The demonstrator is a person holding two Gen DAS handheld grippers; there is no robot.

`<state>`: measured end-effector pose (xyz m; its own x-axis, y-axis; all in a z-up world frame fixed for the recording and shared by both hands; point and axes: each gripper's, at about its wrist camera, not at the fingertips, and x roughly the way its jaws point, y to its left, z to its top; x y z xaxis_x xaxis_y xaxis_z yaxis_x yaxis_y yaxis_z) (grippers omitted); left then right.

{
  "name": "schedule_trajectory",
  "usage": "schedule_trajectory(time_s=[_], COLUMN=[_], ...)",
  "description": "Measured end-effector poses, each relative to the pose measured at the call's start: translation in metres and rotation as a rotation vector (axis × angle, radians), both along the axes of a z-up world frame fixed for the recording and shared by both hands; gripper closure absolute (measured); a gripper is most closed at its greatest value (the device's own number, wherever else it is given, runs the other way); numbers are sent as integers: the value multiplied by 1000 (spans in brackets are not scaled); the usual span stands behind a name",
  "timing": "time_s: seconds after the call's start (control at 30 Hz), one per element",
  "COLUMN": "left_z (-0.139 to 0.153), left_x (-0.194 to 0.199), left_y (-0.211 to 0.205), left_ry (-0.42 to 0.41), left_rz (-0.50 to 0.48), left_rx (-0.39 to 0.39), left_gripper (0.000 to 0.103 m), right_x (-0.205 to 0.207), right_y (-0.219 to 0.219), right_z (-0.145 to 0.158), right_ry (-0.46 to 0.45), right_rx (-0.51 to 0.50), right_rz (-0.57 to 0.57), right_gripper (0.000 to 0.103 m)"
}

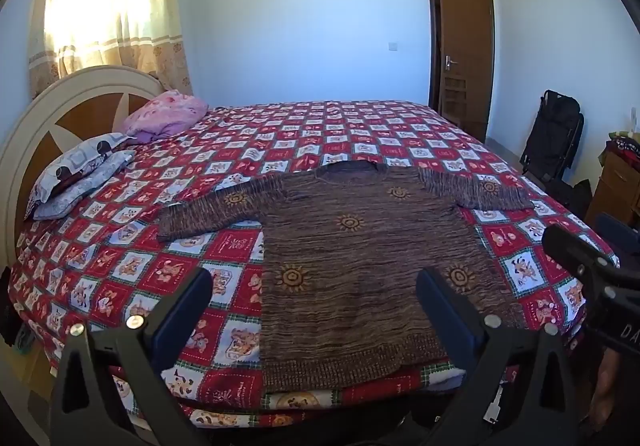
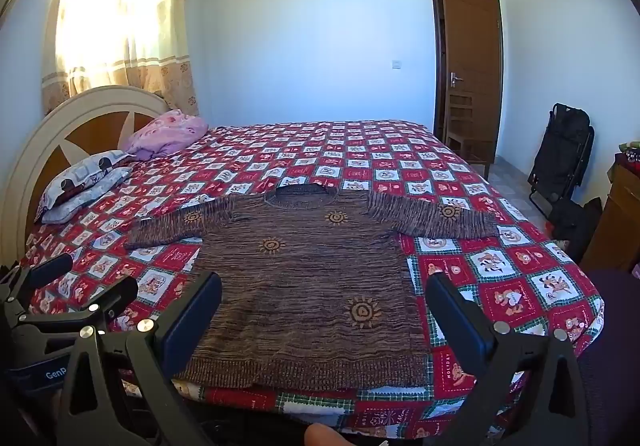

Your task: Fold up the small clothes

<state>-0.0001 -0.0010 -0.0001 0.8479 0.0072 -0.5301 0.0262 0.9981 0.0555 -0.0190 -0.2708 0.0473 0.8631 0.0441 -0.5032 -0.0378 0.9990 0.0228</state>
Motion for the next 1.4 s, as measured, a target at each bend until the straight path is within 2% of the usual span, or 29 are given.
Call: schedule_trajectory(time_s=[0.03, 0.27, 0.53, 1.4], left_z=[0, 2, -10, -8], left_x=[1, -4, 0, 3], left_y=[3, 5, 6, 4], left_ry=[10, -1, 26, 34], left_rz=[-5, -16, 6, 3], left_rx=[-40, -22, -35, -31], left_gripper=[0, 0, 0, 0], right_x=[0, 0, 1, 3], right_y=[-1, -1, -1, -1], right_z=[0, 0, -1, -5], right_ry=[-1, -7, -8, 8], right_rx=[1, 10, 17, 18], right_rz=[-1, -7, -2, 0], right_gripper=[1, 1, 1, 1])
